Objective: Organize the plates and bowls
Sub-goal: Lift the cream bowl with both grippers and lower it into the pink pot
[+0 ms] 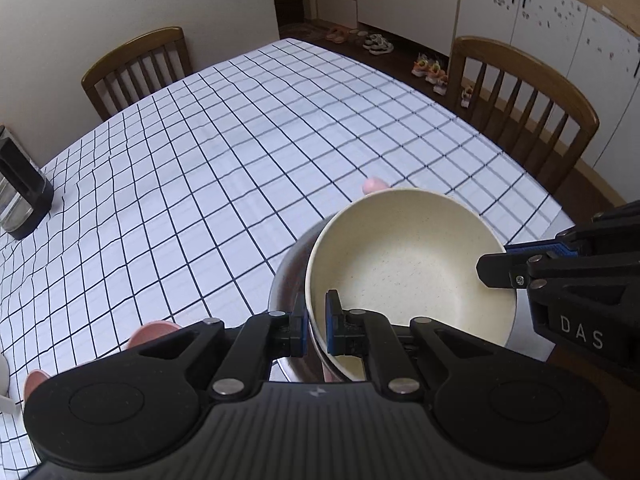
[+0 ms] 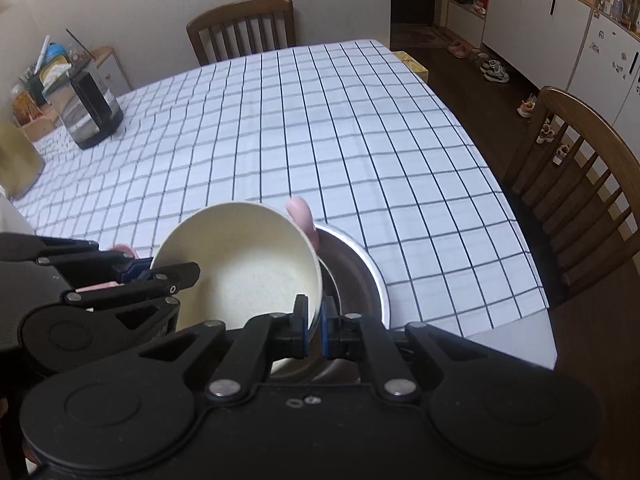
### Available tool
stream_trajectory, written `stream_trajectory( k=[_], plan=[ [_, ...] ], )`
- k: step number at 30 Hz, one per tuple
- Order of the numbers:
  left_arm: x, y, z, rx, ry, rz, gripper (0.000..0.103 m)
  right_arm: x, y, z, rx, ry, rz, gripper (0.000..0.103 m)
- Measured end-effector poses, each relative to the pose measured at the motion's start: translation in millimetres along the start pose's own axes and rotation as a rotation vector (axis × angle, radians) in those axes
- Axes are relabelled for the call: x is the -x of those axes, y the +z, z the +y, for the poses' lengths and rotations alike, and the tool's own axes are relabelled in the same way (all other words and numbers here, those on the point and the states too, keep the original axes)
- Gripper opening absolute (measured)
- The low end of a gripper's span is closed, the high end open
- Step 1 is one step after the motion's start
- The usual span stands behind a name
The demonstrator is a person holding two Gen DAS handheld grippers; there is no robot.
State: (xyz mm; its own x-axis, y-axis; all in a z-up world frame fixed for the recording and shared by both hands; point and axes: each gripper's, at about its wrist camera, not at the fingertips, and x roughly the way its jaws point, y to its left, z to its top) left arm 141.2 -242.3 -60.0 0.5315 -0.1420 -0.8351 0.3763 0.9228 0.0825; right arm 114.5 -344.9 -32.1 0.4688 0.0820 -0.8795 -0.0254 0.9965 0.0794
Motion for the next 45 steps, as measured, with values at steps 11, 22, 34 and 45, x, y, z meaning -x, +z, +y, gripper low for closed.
stream_trajectory(
  k=[11,22,34,45],
  plan=[
    [-13,-8,-13,-0.069,0.034,-0.021,0.007,-13,-14,2,0.047,-0.039,-0.007,0.007],
    [-15,-9,-15,-0.082,0.032,-0.023,0.007,-22,-21,1,0.055,-0.050,0.001,0.008],
    [-13,-7,-2,-0.044,-0.008,-0.017,0.008,-25,-22,-3,0.018,-0.022,0.014,0.022],
    [5,-8,17,0.004,-0.084,-0.033,0.008,-9,-19,-7,0.002,0.025,-0.019,0.036]
  ],
)
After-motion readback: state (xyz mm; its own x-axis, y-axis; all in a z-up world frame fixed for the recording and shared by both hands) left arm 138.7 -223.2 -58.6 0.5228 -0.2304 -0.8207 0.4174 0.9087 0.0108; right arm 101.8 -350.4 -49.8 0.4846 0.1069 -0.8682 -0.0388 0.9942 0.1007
